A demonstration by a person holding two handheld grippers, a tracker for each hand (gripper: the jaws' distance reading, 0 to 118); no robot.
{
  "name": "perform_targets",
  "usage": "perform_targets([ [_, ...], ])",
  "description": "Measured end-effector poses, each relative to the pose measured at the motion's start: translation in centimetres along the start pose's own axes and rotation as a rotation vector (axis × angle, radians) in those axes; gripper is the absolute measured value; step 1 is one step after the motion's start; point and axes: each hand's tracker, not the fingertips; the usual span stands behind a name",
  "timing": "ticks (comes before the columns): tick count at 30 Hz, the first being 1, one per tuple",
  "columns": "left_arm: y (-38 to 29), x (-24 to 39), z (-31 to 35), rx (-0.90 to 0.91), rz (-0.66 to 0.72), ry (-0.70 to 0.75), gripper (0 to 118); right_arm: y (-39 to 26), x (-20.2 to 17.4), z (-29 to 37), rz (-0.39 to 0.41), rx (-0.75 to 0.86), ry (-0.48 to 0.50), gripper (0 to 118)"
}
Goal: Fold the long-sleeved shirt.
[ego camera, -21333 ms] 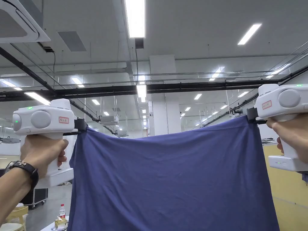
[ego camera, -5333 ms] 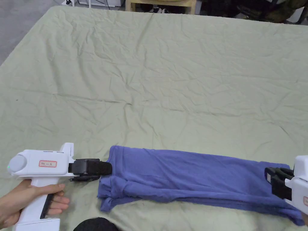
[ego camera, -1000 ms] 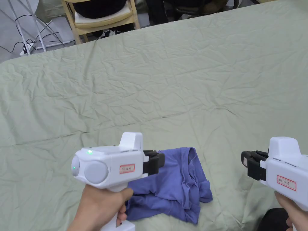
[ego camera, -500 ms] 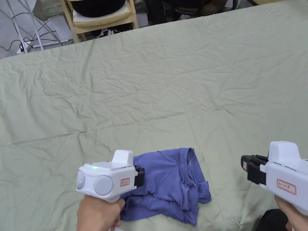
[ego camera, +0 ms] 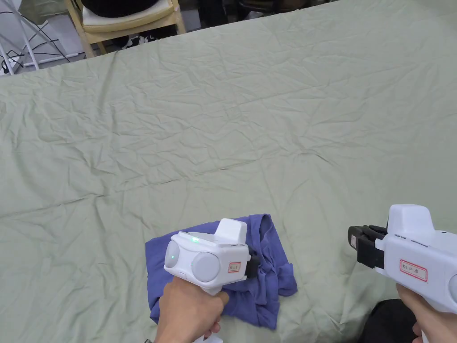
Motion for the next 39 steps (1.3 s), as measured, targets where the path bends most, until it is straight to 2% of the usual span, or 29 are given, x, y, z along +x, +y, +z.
perform_targets([
  [4, 1.1, 1.4, -0.5, 0.007, -0.015, -0.023, 0, -0.2, 0.2, -0.2, -0.004, -0.006, -0.004, 0],
  [10, 1.9, 2.9, -0.3, 0.018, -0.008, -0.131, 0, -0.1, -0.7, -0.3, 0.005, -0.013, -0.001, 0],
  [14, 1.3, 2.9, 2.4, 0.051, -0.046, -0.071, 0, 0.5, -2.4, 0.6, 0.063, 0.007, 0.006, 0],
  [17, 0.3, 1.5, 5.9, 0.128, 0.009, -0.078, 0, 1.0, -4.0, 1.4, 0.095, 0.032, 0.023, 0],
  [21, -1.6, -1.5, 10.7, 0.197, 0.106, -0.019, 0, 1.4, -6.7, 2.3, 0.153, 0.065, 0.055, 0],
  [30, -9.0, -7.1, 19.8, 0.350, 0.312, 0.189, 0, -0.2, -11.3, 2.4, 0.219, 0.067, 0.119, 0],
  [39, -11.3, -8.3, 20.4, 0.346, 0.373, 0.178, 0, -0.2, -12.6, 1.8, 0.262, 0.032, 0.118, 0],
])
